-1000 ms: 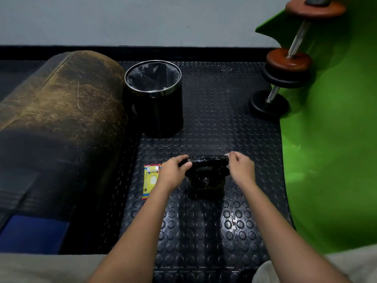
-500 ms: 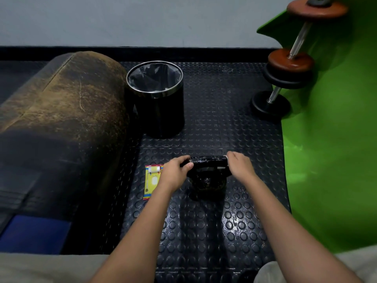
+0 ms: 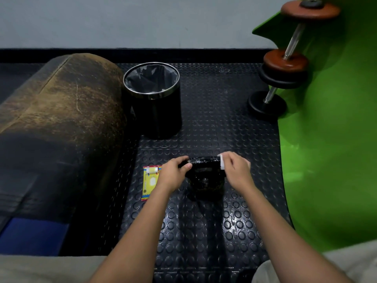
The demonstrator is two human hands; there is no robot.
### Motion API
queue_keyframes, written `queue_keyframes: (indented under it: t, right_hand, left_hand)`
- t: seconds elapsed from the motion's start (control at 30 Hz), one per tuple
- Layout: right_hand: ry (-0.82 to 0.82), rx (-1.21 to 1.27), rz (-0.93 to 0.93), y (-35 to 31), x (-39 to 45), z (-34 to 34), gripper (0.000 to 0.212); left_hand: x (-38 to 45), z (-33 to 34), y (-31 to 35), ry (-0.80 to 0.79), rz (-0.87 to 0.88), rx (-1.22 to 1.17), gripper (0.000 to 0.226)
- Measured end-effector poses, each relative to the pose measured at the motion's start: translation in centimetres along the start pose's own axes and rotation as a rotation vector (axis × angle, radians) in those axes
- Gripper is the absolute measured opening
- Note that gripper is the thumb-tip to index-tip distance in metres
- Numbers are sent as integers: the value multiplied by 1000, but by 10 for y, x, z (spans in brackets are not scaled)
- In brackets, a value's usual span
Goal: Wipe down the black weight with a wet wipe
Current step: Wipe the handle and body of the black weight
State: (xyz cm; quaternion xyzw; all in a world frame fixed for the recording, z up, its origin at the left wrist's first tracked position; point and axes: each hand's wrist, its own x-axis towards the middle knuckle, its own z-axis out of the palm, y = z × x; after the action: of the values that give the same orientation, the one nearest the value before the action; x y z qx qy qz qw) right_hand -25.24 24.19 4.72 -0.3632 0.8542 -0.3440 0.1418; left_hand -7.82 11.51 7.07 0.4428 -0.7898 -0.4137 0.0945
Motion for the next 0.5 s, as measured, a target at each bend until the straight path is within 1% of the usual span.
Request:
queue_keyframes:
  t: [0.07, 0.13, 0.23, 0.37, 0.43, 0.5]
  right_hand:
    - [-4, 50, 122, -2, 3, -1, 46]
    - [-31, -20, 180, -11, 7, -1, 44]
    - [-89, -173, 101, -26, 10, -2, 44]
    - [-130, -265, -50, -38, 10, 0, 47]
    - [-107, -202, -111, -40, 5, 3, 46]
    - [-50, -52, -100, -38, -1, 4, 42]
  left_hand:
    - [0, 0, 0, 1, -1, 0, 43]
    - [0, 0, 0, 5, -6, -3, 43]
    - [0, -1, -1, 5, -10, 1, 43]
    - [0, -1, -1, 6, -14, 17, 43]
    - [1, -1, -2, 13, -17, 22, 43]
    - [1, -1, -2, 16, -21, 13, 42]
